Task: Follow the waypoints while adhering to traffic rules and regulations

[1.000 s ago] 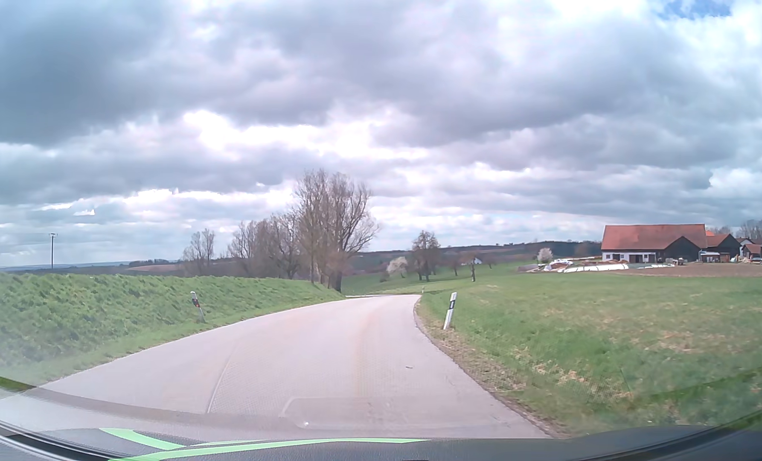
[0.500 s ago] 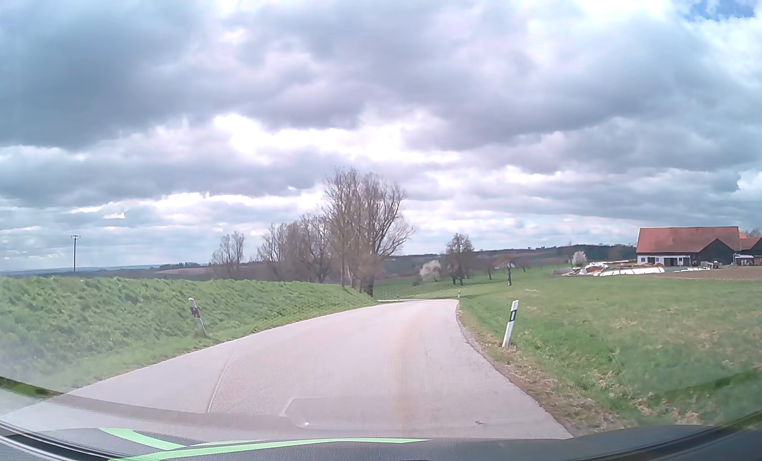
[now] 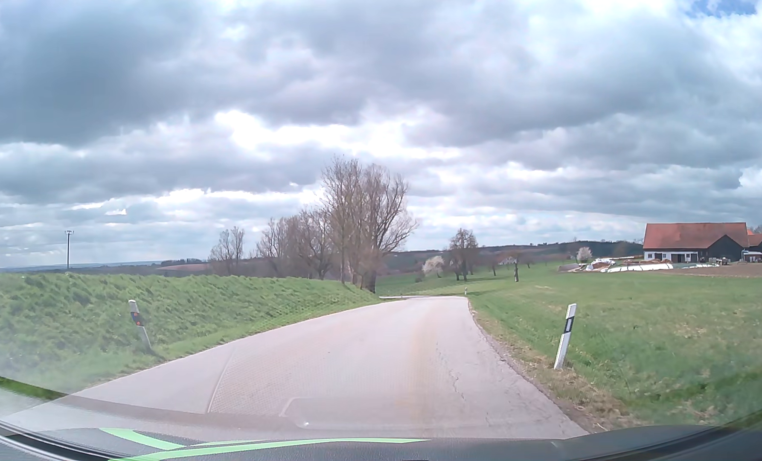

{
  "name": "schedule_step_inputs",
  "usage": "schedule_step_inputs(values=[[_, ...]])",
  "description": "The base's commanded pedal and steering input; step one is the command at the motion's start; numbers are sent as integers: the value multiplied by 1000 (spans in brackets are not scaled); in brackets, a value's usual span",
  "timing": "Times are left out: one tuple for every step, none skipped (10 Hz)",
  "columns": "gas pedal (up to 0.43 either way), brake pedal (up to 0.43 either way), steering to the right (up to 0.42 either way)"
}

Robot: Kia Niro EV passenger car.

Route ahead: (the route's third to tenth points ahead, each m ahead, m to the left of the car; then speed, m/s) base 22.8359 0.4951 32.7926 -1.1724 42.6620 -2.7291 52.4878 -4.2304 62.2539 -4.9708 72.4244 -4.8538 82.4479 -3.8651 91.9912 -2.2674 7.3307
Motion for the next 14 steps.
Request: schedule_step_inputs(values=[[280, 0, 14], [287, 0, 15], [287, 0, 18], [287, 0, 23], [287, 0, 30], [287, 0, 34], [287, 0, 38], [287, 0, 41], [287, 0, 44], [280, 0, 47], [280, 0, 47], [280, 0, 46], [280, 0, 45], [268, 0, 43]])
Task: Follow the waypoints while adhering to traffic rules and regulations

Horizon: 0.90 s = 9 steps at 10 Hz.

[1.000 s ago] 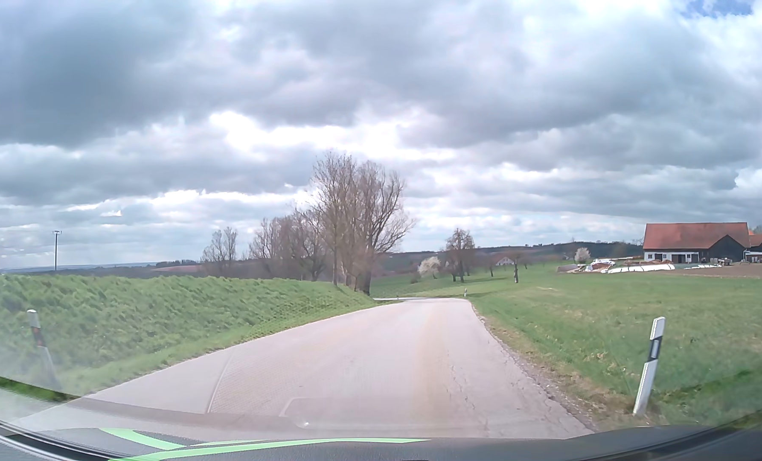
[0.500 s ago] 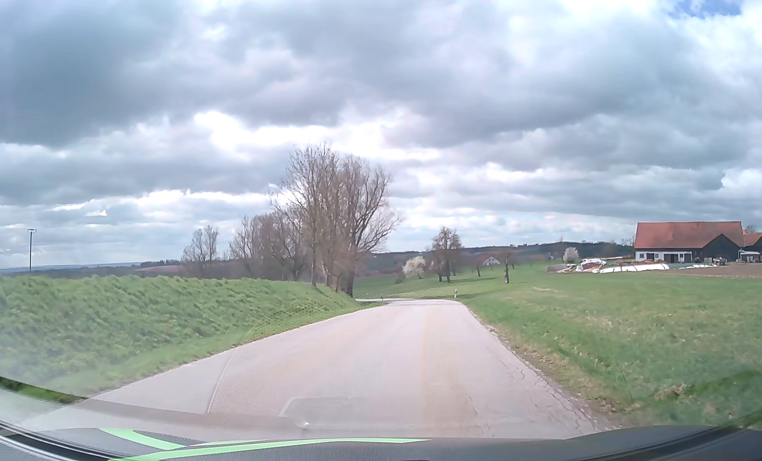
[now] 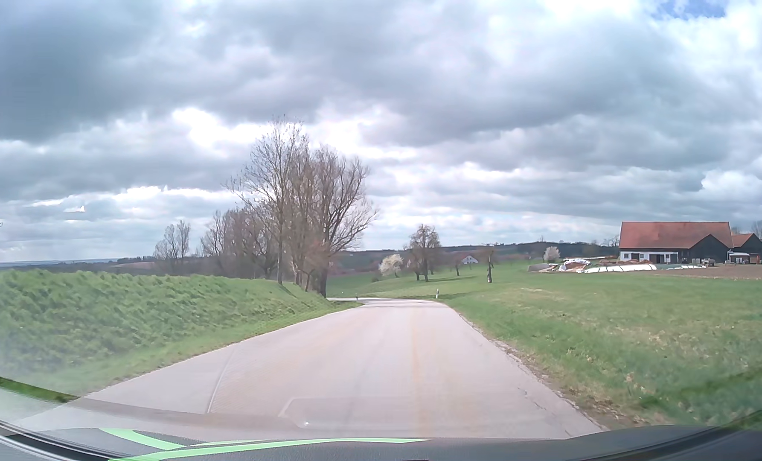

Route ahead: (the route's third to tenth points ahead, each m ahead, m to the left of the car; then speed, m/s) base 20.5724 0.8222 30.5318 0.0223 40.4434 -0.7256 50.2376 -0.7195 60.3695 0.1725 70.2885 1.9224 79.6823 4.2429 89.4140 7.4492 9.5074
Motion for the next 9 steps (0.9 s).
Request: schedule_step_inputs(values=[[268, 0, 42], [268, 0, 39], [260, 0, 36], [260, 0, 33], [260, 0, 29], [260, 0, 26], [260, 0, 22], [260, 0, 16], [248, 0, 10]])
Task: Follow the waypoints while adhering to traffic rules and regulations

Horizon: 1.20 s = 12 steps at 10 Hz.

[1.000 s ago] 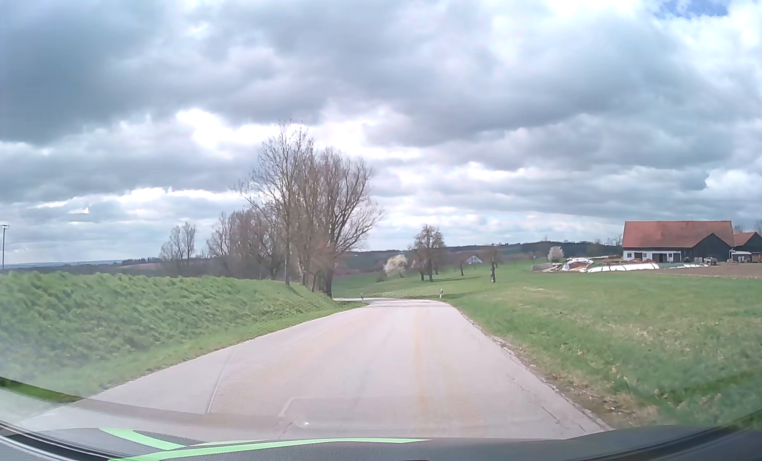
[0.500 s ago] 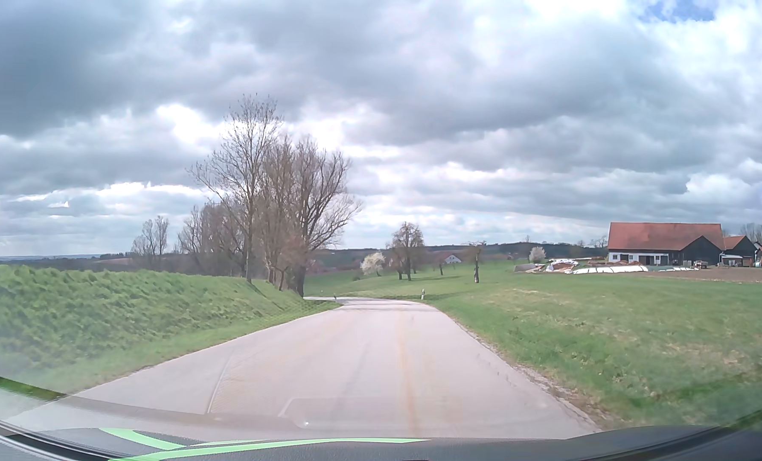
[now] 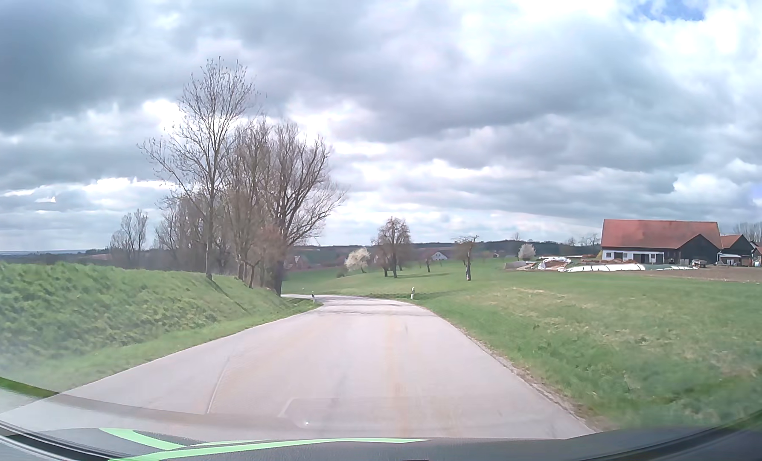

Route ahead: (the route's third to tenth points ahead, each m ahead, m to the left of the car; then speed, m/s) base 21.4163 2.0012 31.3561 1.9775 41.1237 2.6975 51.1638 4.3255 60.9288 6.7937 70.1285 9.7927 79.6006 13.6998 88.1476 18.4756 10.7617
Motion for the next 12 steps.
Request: schedule_step_inputs(values=[[248, 0, 9], [240, 0, 9], [228, 0, 9], [209, 0, 9], [189, 0, 9], [157, 0, 9], [150, 0, 9], [118, 0, 6], [87, 0, 6], [79, 0, 5], [67, 0, 5], [0, 0, 4]])
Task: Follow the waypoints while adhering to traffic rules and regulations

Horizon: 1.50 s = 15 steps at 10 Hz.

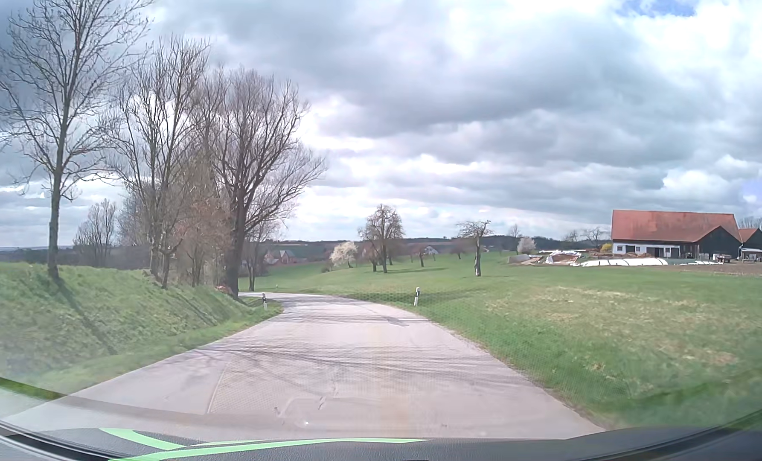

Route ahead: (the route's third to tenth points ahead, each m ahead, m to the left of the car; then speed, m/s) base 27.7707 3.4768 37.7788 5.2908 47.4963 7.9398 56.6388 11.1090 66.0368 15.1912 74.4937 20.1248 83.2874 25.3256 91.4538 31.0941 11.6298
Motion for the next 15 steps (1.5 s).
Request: schedule_step_inputs(values=[[0, 0, 3], [0, 0, 0], [0, 0, -4], [0, 0, -6], [0, 0, -10], [0, 0, -17], [0, 0, -19], [0, 0, -20], [0, 0, -20], [0, 0, -20], [0, 0, -20], [0, 0, -15], [0, 0, -7], [0, 0, -4], [0, 0, -5]])
